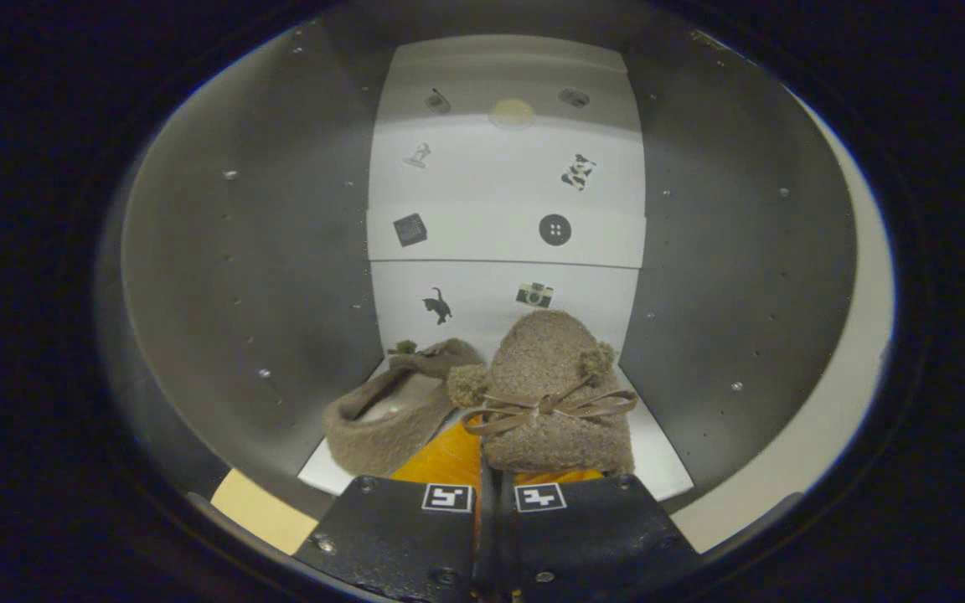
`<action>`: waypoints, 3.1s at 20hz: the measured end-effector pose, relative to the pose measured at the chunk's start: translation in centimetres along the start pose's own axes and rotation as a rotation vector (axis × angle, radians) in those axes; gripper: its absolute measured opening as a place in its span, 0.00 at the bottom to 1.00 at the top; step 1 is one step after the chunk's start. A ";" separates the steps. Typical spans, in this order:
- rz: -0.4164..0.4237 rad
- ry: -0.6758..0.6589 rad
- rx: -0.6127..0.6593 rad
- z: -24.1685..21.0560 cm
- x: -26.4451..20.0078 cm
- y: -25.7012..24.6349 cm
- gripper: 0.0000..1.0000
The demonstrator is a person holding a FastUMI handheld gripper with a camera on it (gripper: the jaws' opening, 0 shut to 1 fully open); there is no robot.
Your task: Open the shoe cabinet door, grab the shoes and put them into the shoe cabinet, then close the shoe cabinet door.
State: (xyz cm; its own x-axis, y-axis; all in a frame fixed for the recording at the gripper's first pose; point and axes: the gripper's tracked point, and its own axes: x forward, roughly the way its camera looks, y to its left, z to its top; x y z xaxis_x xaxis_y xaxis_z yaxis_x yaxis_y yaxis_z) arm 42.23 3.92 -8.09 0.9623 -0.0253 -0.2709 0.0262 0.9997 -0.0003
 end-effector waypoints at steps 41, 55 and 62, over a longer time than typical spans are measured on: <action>0.091 -0.201 0.020 -2.5 -24.2 2.1 1.00; -0.006 -0.251 0.050 -6.3 -47.0 -10.2 1.00; -0.097 -0.266 0.087 -7.0 -50.0 -22.1 1.00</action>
State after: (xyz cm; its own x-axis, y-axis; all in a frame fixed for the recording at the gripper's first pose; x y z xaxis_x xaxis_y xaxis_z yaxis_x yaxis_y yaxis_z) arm -8.30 -16.88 -1.24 0.9910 -0.1333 -0.0121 0.1339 0.9884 0.0721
